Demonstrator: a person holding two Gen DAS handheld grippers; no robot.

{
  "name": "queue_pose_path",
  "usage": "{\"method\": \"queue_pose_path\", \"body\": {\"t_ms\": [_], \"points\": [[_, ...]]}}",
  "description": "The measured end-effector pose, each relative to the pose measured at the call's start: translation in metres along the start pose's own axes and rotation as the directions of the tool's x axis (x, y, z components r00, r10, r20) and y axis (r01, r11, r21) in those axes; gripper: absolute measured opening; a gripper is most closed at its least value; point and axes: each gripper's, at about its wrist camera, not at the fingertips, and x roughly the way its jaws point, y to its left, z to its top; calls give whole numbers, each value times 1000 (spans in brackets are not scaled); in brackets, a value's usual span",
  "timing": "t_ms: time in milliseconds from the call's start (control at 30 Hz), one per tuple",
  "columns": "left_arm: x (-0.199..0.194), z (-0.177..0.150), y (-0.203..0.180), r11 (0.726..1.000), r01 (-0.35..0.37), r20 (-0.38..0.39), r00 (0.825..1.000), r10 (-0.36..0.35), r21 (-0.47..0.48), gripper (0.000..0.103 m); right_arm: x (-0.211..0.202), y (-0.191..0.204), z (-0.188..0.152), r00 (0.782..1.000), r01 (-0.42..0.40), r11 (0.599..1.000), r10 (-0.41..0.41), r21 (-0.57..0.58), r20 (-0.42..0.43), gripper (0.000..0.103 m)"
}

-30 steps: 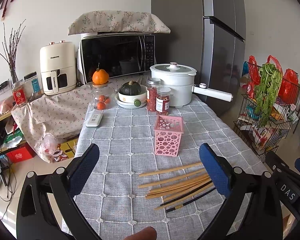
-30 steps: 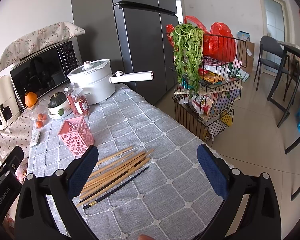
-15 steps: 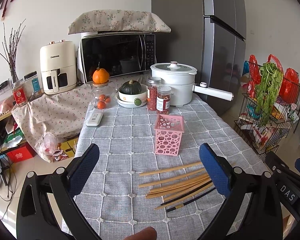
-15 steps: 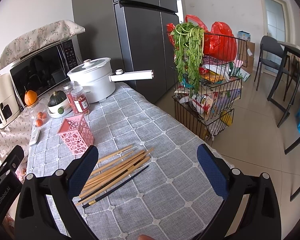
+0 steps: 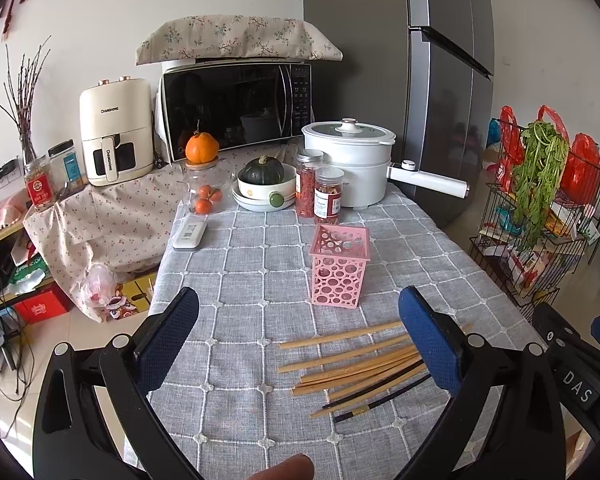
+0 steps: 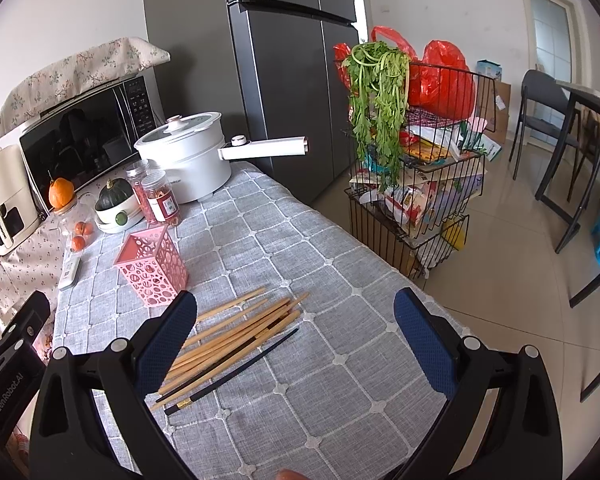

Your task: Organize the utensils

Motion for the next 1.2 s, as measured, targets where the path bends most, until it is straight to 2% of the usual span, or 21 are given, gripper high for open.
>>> {"method": "queue_pose_path", "body": {"t_ms": [233, 300, 367, 467, 533, 633, 667, 700, 733, 767, 800, 833, 900, 933, 967, 1000, 1033, 1067, 1200], "points": [[4, 0, -4, 1000, 8, -21, 1000, -8, 7, 96, 3, -4, 2, 1000, 4, 1000, -4, 17, -20, 96], [10, -1, -4, 999, 42, -59, 997, -41, 13, 96, 7, -12, 6, 999, 6, 999, -4, 51, -39, 96], [20, 2, -8, 994, 105, -125, 987, -102, 15, 96, 11, -25, 11, 998, 13, 995, -7, 100, -56, 96], [41, 4, -16, 975, 224, -235, 947, -218, -3, 96, 18, -46, 18, 996, 38, 986, -25, 159, -83, 96], [57, 8, -31, 957, 290, -298, 913, -278, -3, 96, 25, -61, 21, 993, 48, 976, -24, 210, -115, 96], [80, 24, -64, 922, 386, -351, 868, -350, 34, 96, 40, -80, 24, 984, 24, 955, 30, 297, -177, 96], [89, 30, -76, 906, 420, -369, 849, -377, 41, 96, 45, -85, 23, 977, 8, 946, 61, 324, -202, 96], [100, 35, -90, 884, 465, -401, 820, -408, 53, 96, 54, -91, 22, 964, -18, 930, 113, 368, -239, 96], [115, 37, -110, 854, 512, -459, 784, -418, 95, 96, 63, -96, 19, 945, -45, 908, 174, 417, -276, 96], [130, 36, -128, 833, 532, -522, 758, -391, 149, 96, 70, -99, 16, 926, -68, 886, 227, 458, -302, 96], [143, 32, -141, 826, 529, -573, 745, -341, 196, 96, 78, -101, 13, 903, -87, 862, 280, 499, -327, 96], [161, 25, -156, 820, 513, -628, 732, -265, 253, 96, 87, -104, 8, 867, -108, 828, 349, 550, -356, 96], [185, 13, -171, 806, 504, -681, 710, -181, 311, 95, 98, -104, 0, 817, -120, 786, 426, 607, -390, 96], [197, 8, -176, 798, 502, -696, 702, -151, 334, 92, 100, -103, -3, 801, -119, 775, 445, 621, -401, 96], [205, 4, -179, 793, 503, -709, 692, -131, 344, 81, 103, -102, -5, 785, -118, 765, 462, 633, -413, 96], [217, -2, -181, 793, 508, -736, 667, -115, 337, 66, 103, -101, -7, 776, -116, 763, 469, 636, -421, 96], [225, -5, -179, 797, 512, -758, 643, -110, 319, 61, 104, -101, -9, 770, -114, 761, 474, 638, -427, 96], [229, -9, -174, 799, 513, -768, 631, -105, 313, 54, 104, -101, -9, 765, -113, 759, 478, 641, -432, 96], [243, -17, -174, 788, 526, -785, 613, -91, 319, 37, 106, -103, -12, 739, -108, 730, 513, 675, -436, 96]]}}
